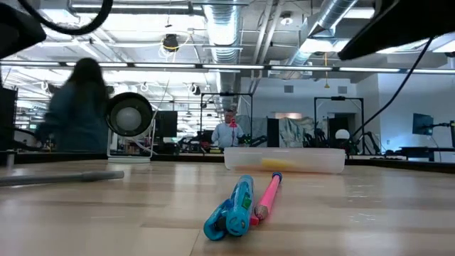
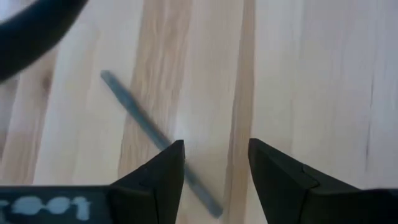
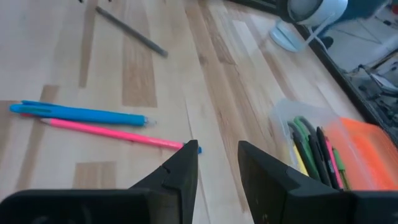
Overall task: Pick & place school supplies into a supply box
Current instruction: Put the grey pen into the supply box
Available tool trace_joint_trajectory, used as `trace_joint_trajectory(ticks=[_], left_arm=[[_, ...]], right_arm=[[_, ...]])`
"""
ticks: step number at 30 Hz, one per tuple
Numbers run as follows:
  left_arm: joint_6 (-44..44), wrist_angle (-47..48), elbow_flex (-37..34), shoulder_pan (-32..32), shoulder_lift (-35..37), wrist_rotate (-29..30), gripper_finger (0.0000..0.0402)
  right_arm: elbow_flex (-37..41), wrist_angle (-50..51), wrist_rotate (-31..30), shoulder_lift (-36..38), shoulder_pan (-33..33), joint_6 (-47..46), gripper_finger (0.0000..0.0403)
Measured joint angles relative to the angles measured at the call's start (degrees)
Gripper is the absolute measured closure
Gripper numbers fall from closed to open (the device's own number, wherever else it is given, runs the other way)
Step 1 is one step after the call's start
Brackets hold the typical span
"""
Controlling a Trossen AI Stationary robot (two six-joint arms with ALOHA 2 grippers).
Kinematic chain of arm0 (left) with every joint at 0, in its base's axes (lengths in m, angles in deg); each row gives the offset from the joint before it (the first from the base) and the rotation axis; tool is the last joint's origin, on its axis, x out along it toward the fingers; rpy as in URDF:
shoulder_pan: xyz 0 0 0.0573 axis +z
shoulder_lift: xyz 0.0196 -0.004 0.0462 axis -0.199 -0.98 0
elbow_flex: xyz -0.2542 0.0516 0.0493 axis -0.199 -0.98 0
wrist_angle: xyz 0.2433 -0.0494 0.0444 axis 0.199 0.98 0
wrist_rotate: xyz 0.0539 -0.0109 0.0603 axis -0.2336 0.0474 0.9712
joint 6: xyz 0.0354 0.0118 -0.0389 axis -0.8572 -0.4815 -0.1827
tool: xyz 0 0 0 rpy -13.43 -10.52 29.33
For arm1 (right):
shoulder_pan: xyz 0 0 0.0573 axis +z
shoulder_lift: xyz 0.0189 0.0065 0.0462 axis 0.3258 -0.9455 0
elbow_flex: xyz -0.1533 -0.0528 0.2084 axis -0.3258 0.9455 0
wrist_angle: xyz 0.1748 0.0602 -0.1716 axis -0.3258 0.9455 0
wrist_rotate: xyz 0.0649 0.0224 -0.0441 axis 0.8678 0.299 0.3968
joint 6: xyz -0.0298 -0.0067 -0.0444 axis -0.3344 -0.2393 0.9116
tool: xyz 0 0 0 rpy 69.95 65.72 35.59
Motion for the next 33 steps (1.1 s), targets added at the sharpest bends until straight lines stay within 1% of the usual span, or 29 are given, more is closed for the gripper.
trace_joint_trajectory(ticks=[4, 8, 10, 17, 19, 23, 27, 30, 33], left_arm=[[3.9, 3.8, 0.0, 1.3, 0.0, 1.7, 0.0233], [4.9, 3.0, -0.8, 3.1, 0.0, 4.4, 0.0233], [5.0, 2.0, -1.8, 4.2, 0.0, 4.4, 0.0233], [4.6, -7.7, -8.6, 8.3, 0.0, -0.8, 0.0233], [4.4, -9.1, -9.8, 8.9, 0.1, -1.8, 0.0233], [6.0, -9.6, -11.2, 10.0, 0.6, -3.7, 0.0233], [7.1, -9.4, -11.7, 10.7, 0.6, -6.3, 0.0234], [7.2, -9.3, -11.7, 10.7, 0.5, -7.4, 0.0243], [7.1, -8.6, -11.7, 11.0, 0.5, -10.0, 0.0257]], right_arm=[[1.0, -1.9, 0.0, 0.0, -0.4, 0.1, 0.0295], [1.0, -2.4, 0.0, 0.0, -0.3, 0.3, 0.0295], [1.0, -3.0, 0.0, 0.0, 0.0, 1.0, 0.0295], [1.1, -8.4, -0.1, 0.0, 1.9, 6.8, 0.0295], [1.1, -10.2, -0.1, 0.0, 2.5, 8.8, 0.0295], [1.1, -13.2, -0.1, 0.0, 3.5, 11.7, 0.0295], [1.1, -14.5, -0.1, 0.0, 4.3, 12.4, 0.0295], [1.1, -14.6, 0.0, 0.0, 4.6, 12.3, 0.0295], [1.1, -14.6, 0.0, 0.0, 4.9, 12.3, 0.0295]])
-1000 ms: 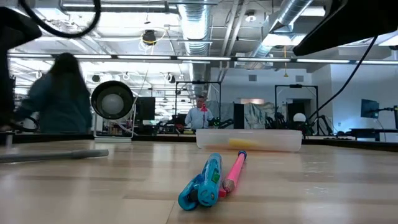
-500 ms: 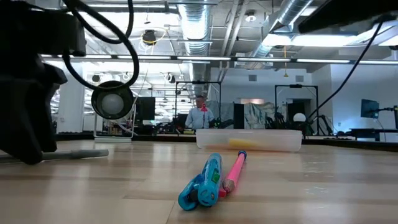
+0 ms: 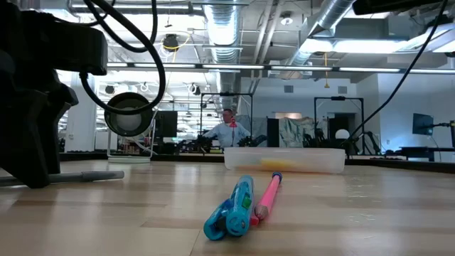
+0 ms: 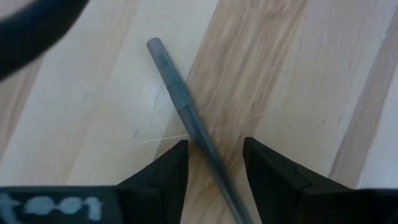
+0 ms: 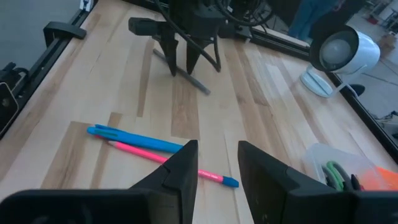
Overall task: Pick & place school supplies into a supply box
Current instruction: Put the grey pen into the supply box
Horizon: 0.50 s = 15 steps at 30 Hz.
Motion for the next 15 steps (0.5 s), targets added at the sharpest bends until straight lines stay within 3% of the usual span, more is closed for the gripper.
trace_joint_trajectory(ticks=[10, 15], left_arm=[[-1.6, -1.0, 0.0, 1.3, 0.1, -5.9, 0.0288], [-6.9, -1.7, 0.0, 1.1, 0.1, -7.0, 0.0329]], right_arm=[[0.0, 0.0, 0.0, 0.0, 0.0, 0.0, 0.0295], [0.0, 0.0, 0.1, 0.0, 0.0, -0.5, 0.0295]])
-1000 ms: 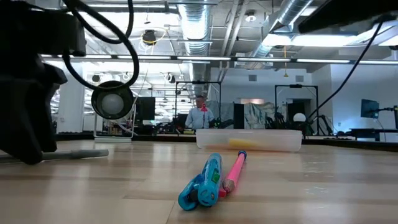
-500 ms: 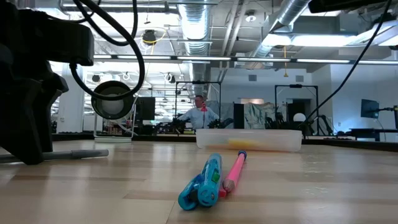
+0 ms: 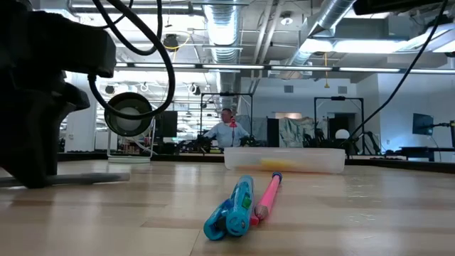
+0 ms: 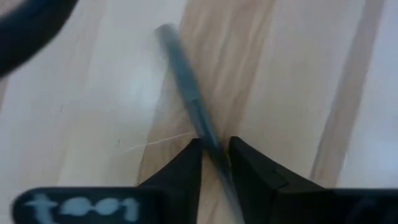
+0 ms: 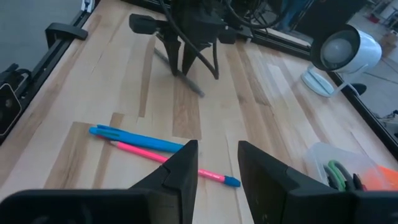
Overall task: Pick & place school supplies into a supply box
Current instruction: Put the grey pen into the supply box
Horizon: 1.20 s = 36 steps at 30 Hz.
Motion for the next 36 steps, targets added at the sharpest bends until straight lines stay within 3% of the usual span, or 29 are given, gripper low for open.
trace_joint_trajectory(ticks=[5, 9, 22, 36], left_arm=[[-3.9, -0.3, 0.0, -0.2, 0.0, -0.5, 0.0377], [-4.2, -0.2, 0.0, -0.3, 0.0, -0.2, 0.0391], [-2.5, 0.3, 0.0, 0.0, 0.0, 1.4, 0.0310], [-5.6, -0.1, -0.1, 0.5, 0.0, 3.8, 0.0312]], right_arm=[[0.0, 0.0, 1.4, 0.0, 0.0, 0.0, 0.0295], [0.0, 0.0, 1.4, 0.0, 0.0, 0.0, 0.0295], [0.0, -0.2, 1.5, 0.0, -0.4, 0.3, 0.0295], [0.0, -0.3, 1.7, 0.0, -0.8, 0.4, 0.0295]])
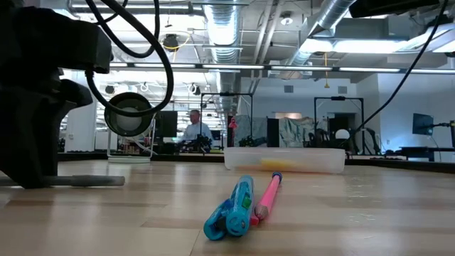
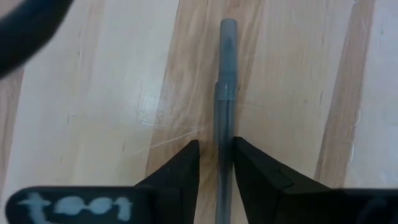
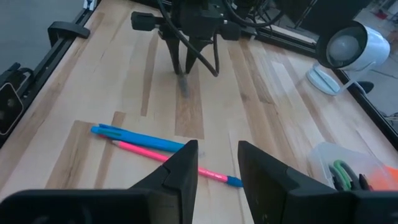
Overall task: Pick & place school supplies into a supply box
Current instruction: Put the grey pen into the supply box
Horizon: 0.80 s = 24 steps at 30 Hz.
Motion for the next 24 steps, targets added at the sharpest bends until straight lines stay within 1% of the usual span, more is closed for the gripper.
trace_joint_trajectory(ticks=[8, 16, 21, 24], left_arm=[[0.0, -0.3, 0.0, 0.1, 0.0, -1.2, 0.0336], [-3.0, -0.7, 0.0, 0.1, 0.0, -2.2, 0.0391], [-3.2, -0.8, 0.0, 0.1, 0.0, -2.0, 0.0389], [-4.8, -1.0, 0.0, -0.2, 0.0, -0.9, 0.0395]], right_arm=[[0.0, 0.0, 0.0, 0.0, 0.0, 0.0, 0.0295], [0.0, 0.0, 0.0, 0.0, 0.0, -0.4, 0.0295], [0.0, 0.0, 0.1, 0.0, 0.1, -0.5, 0.0295], [0.0, 0.0, 0.2, 0.0, 0.1, -0.5, 0.0295]])
